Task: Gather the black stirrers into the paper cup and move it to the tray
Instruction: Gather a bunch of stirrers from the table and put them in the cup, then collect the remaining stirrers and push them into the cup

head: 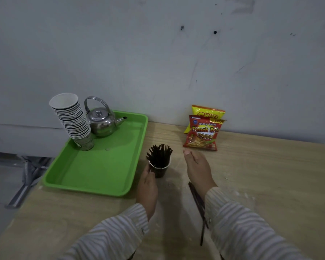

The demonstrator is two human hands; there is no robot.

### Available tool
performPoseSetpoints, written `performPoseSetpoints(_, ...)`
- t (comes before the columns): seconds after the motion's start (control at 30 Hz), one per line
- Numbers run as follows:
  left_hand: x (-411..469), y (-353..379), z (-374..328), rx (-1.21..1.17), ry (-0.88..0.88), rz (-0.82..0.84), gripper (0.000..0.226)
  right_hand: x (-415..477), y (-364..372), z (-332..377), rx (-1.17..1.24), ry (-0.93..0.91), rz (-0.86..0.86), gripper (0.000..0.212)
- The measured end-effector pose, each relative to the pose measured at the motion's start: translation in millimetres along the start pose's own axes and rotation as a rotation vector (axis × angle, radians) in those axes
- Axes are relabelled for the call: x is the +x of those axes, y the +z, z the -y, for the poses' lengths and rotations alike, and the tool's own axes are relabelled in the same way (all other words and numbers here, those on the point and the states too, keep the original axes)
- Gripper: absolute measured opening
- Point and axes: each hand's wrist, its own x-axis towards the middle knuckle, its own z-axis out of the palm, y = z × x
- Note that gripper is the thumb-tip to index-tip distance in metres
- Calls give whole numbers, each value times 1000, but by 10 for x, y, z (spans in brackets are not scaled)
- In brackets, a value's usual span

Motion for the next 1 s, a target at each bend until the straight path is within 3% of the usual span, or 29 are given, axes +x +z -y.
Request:
performPoseSetpoints(0.1, -189, 100, 91, -9, 23, 8, 45, -160, -121, -152, -78, 21, 74, 26)
performPoseSetpoints(0.3, -448, 312, 430, 294, -39, 91, 50, -479, -334, -493, -241, 133, 206, 24)
performPoseSetpoints(0.43, -554, 422, 604, 770, 154, 234, 54, -686, -456, -687, -351, 190, 277, 26)
performPoseSetpoints(0.57, -652, 461, 733, 1091, 275, 258, 59, -902, -546, -833, -514, 178, 326, 15)
performPoseSetpoints(0.73, -695, 490, 820, 1197, 373, 216, 58, -1121, -508, -935, -744, 167, 493, 22)
performPoseSetpoints(1.0, -708, 500, 825, 1208, 389, 204, 60, -1063, -413, -985, -822, 110, 380, 24)
